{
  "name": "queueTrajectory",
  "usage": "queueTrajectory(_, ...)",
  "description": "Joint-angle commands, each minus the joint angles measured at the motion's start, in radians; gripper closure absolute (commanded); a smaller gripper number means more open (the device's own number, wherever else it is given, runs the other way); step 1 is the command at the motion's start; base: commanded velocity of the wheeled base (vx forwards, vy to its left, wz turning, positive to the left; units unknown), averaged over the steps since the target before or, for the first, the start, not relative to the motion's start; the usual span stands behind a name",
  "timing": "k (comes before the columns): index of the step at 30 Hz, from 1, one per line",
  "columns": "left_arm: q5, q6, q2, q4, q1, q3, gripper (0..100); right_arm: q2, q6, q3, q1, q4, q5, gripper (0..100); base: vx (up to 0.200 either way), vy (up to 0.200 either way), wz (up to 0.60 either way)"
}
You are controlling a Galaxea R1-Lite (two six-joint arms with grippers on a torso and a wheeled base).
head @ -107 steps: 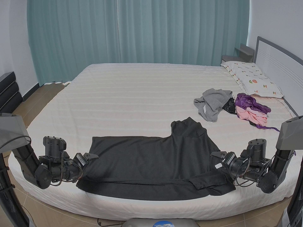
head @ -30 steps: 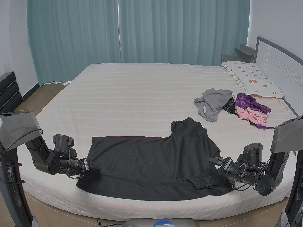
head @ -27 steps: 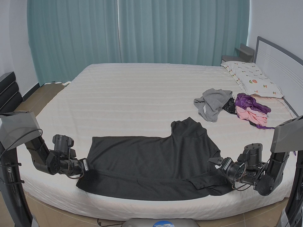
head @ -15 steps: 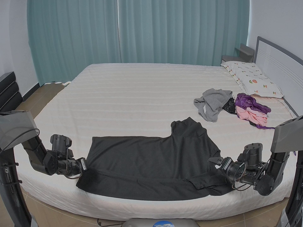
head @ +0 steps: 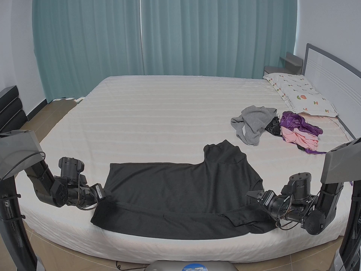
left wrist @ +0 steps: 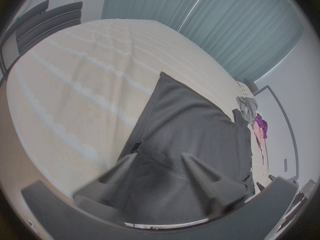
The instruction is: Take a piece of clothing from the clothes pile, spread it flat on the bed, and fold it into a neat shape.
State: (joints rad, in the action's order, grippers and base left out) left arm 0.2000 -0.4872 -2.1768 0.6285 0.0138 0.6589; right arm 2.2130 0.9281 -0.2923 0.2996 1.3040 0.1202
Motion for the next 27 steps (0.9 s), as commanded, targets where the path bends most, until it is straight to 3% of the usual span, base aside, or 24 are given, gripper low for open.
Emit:
queueTrajectory(1,0.021,-0.004,-0.037,0.011,0.014,0.010,0,0.025,0.000,0.007,0.016,0.001,-0.001,0,0.000,0.000,0.00)
queueTrajectory(14,0.009,-0.024,-0.120,0.071,0.021,0.074,0,0.020,-0.005,0.018,0.029,0.003,-0.001,0,0.000,0.000,0.00)
queueTrajectory(20,-0.001,-0.021,-0.123,0.071,0.021,0.073,0,0.028,-0.012,0.047,0.027,0.072,-0.001,0,0.000,0.000,0.00)
queueTrajectory(21,-0.013,-0.021,-0.126,0.073,0.021,0.073,100,0.030,-0.014,0.050,0.027,0.080,-0.001,0,0.000,0.000,0.00)
queueTrajectory(27,-0.060,-0.022,-0.132,0.073,0.023,0.065,100,0.027,-0.017,0.053,0.026,0.084,-0.001,0,0.000,0.000,0.00)
